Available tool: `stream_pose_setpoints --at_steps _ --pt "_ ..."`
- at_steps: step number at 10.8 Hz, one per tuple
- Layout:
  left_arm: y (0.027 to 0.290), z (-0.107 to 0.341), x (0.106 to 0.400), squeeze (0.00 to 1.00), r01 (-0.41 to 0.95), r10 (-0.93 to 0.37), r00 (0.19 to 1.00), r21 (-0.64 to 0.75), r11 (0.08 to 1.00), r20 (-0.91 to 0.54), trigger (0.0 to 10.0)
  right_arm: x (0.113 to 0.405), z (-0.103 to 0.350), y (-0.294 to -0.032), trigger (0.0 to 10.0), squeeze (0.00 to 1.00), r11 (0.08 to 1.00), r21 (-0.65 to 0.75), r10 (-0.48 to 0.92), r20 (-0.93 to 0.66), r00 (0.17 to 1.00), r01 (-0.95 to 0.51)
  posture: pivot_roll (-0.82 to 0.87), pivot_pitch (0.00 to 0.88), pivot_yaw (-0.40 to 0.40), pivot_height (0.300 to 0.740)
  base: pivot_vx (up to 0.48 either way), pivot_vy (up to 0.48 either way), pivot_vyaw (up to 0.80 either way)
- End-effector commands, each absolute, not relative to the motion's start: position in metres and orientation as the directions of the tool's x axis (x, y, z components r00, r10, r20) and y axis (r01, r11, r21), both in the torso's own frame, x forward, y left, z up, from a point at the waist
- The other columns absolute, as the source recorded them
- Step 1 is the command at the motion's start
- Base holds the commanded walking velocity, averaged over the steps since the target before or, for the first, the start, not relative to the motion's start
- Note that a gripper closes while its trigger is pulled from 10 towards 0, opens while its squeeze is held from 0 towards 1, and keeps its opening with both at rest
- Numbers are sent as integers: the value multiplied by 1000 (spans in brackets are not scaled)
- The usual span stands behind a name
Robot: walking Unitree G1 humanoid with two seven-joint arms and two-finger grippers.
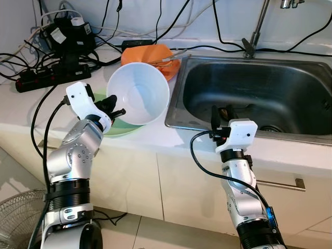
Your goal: Kitchen organization
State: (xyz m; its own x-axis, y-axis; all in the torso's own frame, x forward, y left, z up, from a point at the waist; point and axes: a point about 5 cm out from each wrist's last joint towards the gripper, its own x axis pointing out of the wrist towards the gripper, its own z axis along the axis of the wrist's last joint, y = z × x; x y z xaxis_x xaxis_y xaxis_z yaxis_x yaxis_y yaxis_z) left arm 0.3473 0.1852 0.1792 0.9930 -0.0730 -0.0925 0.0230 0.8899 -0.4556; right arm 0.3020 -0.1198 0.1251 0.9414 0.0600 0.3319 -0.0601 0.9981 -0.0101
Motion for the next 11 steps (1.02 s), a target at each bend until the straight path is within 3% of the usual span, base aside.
stream_pose_setpoints --at_steps 1,3,4,9,10,11 --pt "192 200 350 0 26 -14 999 -477 878 29 0 303 116 -117 10000 0 997 -18 74 276 958 -72 51 0 84 740 0 0 0" --pt "197 216 348 0 37 55 987 -541 840 153 0 304 116 -117 10000 0 997 -21 75 274 959 -72 51 0 81 740 0 0 0" --pt "192 223 345 0 68 59 976 -555 829 207 10000 304 117 -116 10000 0 997 -27 75 272 959 -70 52 0 81 740 0 0 0" --pt "152 216 345 0 161 -24 965 -518 840 260 10000 316 132 -132 10000 0 999 -24 33 291 956 -27 34 0 84 740 0 0 0" --pt "136 211 344 0 190 -62 965 -517 834 255 10000 321 138 -141 10000 161 1000 -21 16 293 956 -11 31 0 86 740 0 0 0" --pt "123 208 343 0 219 -101 962 -490 843 255 10000 323 144 -145 10000 1000 1000 -13 14 305 952 -11 29 0 88 740 0 0 0"
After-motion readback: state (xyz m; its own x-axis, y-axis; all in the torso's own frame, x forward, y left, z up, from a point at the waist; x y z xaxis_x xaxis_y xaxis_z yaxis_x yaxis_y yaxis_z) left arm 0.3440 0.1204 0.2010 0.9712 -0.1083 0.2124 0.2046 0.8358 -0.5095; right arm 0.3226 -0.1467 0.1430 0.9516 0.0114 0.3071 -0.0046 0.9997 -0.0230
